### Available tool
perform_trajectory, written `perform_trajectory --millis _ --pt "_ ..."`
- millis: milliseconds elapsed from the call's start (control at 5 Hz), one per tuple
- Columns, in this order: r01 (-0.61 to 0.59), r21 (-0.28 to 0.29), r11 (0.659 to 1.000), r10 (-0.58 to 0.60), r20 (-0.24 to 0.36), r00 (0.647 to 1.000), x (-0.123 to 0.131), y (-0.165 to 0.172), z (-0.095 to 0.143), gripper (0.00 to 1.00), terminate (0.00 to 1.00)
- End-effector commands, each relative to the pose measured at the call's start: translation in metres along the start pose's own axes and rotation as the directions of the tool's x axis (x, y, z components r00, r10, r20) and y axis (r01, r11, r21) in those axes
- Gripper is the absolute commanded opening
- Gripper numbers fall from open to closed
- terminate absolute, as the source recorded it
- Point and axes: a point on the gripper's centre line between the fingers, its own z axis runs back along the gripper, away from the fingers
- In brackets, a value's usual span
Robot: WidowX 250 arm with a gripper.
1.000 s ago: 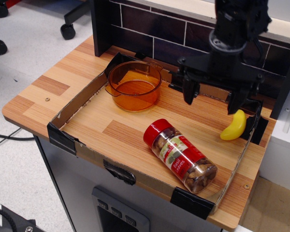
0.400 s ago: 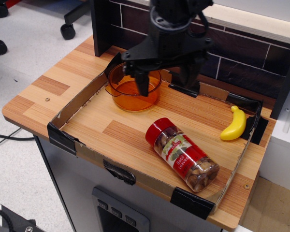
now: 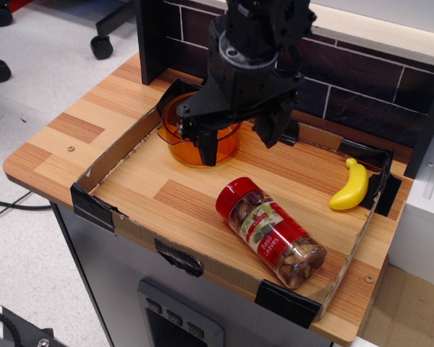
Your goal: Upright basil bottle
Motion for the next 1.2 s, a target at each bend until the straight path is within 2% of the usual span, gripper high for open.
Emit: perform_trajectory --millis 0,400,800,1000 --pt "-0.114 -0.047 0.992 0.115 0.005 0.993 -0.002 -0.003 -0.012 1.0 0.0" --pt "-0.171 0.022 0.985 0.171 -0.025 0.985 -0.003 -0.001 -0.029 1.0 0.0" --pt "-0.193 0.057 0.979 0.195 -0.031 0.98 -0.014 0.002 -0.046 1.0 0.0" --pt "-0.187 0.048 0.981 0.188 -0.02 0.982 -0.02 0.003 -0.052 1.0 0.0"
